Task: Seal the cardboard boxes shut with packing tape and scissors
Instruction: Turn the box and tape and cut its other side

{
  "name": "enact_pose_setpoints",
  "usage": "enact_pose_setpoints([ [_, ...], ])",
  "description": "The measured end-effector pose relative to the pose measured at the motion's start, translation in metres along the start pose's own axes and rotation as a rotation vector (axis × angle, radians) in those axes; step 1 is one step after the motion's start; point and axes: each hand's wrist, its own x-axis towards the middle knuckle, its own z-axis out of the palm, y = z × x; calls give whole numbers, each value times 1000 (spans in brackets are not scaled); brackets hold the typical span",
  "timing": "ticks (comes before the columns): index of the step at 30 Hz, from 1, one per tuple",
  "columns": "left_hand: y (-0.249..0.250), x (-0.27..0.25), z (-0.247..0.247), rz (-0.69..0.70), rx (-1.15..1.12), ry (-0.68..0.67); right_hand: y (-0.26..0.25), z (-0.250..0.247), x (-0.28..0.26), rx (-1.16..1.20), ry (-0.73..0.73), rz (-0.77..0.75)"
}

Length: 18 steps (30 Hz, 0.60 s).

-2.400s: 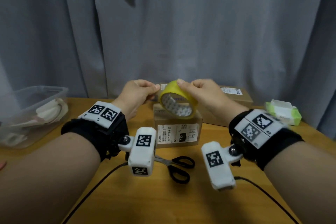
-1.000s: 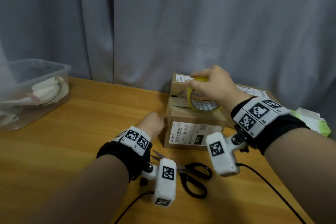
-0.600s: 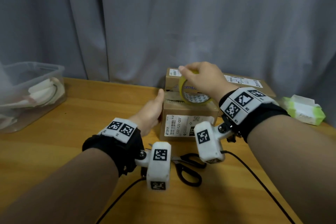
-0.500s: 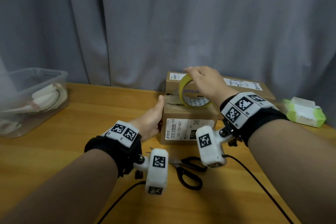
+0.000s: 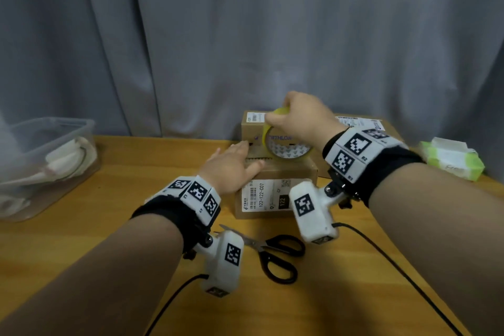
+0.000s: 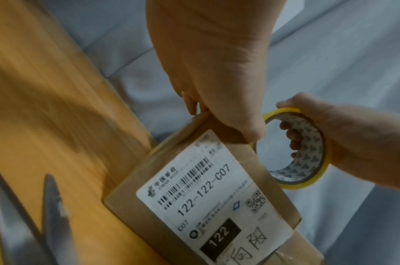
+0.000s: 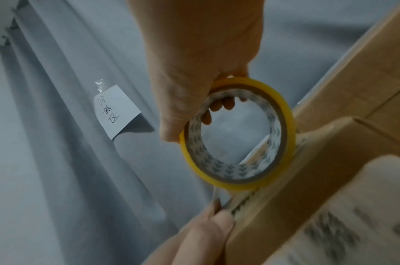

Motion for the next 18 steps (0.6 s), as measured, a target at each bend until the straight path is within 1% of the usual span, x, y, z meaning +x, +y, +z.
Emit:
enact_pose_setpoints([
  [2, 1, -2, -3, -6, 99, -29, 3, -8, -4, -170, 5, -55],
  [4, 2, -3, -5, 0, 165, -51, 8, -14, -6, -317, -22, -105],
  [6, 3, -3, -6, 2, 206, -72, 14, -20, -6, -321, -47, -56],
  [8, 4, -4, -8, 3, 235, -94, 22, -24, -5, -229, -28, 42],
  [9, 4, -5, -9, 2, 249, -101, 27, -24, -7, -122, -23, 87],
  [11, 7, -4, -13, 16, 326, -103, 40, -20, -12, 125, -39, 117],
  [13, 12, -4, -14, 69, 482, -65, 49, -10, -18, 296, -37, 124],
  [15, 18, -5, -11, 126, 546, -9, 53, -3, -20, 382, -17, 130],
  [18, 21, -11, -8, 135, 468, -11, 50, 1, -20, 425, 19, 131],
])
